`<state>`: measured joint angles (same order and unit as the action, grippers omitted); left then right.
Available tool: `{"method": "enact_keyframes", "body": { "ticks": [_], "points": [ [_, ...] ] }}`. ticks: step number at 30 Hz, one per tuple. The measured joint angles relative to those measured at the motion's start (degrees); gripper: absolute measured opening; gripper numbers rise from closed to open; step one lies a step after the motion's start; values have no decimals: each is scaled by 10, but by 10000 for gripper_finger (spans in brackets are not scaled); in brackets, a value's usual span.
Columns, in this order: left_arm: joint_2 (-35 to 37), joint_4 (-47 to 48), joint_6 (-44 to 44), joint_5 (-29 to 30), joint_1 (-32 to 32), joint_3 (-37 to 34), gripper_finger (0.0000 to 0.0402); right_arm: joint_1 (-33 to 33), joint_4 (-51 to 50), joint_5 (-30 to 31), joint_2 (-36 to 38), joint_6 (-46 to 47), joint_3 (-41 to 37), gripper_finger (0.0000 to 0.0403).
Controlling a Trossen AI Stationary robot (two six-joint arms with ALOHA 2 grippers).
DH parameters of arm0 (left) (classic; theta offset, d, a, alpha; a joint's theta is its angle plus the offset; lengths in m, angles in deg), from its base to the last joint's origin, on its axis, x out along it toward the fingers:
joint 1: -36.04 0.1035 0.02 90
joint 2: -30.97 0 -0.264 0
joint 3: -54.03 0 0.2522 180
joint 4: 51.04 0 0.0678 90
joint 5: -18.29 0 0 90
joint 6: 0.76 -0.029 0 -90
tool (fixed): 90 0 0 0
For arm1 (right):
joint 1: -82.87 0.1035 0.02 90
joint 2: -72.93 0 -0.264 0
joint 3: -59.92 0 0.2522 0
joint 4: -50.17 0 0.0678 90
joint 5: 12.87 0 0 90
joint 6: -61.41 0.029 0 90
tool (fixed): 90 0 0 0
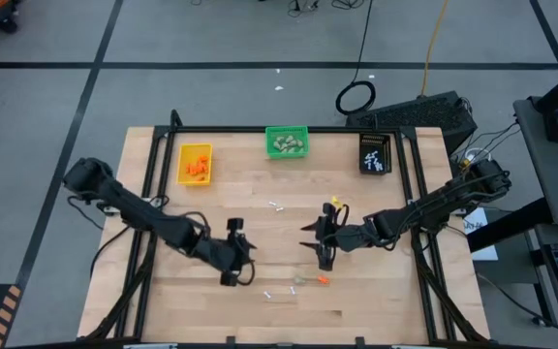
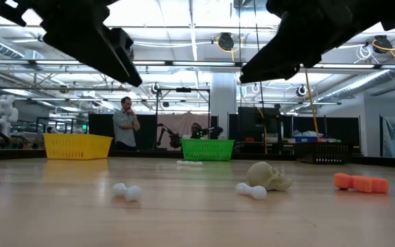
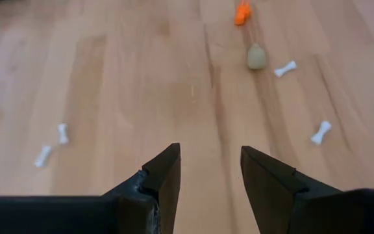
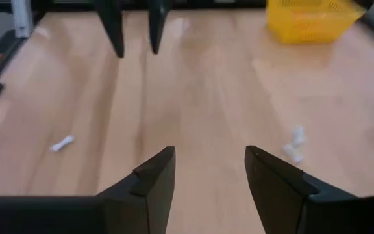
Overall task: Sort Halloween decoration
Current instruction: Put the white bone toy into the black bin
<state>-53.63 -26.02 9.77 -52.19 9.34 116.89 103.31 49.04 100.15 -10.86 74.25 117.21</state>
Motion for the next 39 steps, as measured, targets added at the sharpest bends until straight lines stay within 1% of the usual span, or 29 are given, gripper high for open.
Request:
{"method": "enact_keyframes", "body": {
  "ticks": [2,5,8,10,14,19,23,26,28,30,33,35,39],
  "points": [
    [-16,-12,44,6,-10,0,160,2,-9,-19,0,19,0,171],
    [-39,-34,118,17,-26,0,160,8,-13,-24,0,23,0,171],
    [-63,-58,177,68,-47,0,160,12,-7,-23,0,17,0,171],
    [-79,-64,207,89,-62,0,160,13,-4,-23,0,16,0,171],
    [-99,-62,268,86,-83,15,160,13,-5,-22,0,12,0,171],
    [-103,-53,280,61,-113,61,160,15,-5,-23,0,14,0,171],
    [-103,-31,282,58,-133,103,160,19,-5,-23,0,14,0,171],
    [-103,-6,282,59,-139,122,160,20,-6,-22,0,14,0,171],
    [-103,35,282,66,-130,132,160,20,-6,-22,0,15,0,171],
    [-103,94,282,62,-108,149,160,20,-5,-19,0,21,0,171],
    [-103,156,278,2,-58,159,160,20,-8,2,0,24,0,171],
    [-103,171,244,-30,-23,159,160,20,-9,20,0,25,0,171],
    [-103,167,121,-66,42,159,160,14,-8,87,-5,31,0,171]
  ]
}}
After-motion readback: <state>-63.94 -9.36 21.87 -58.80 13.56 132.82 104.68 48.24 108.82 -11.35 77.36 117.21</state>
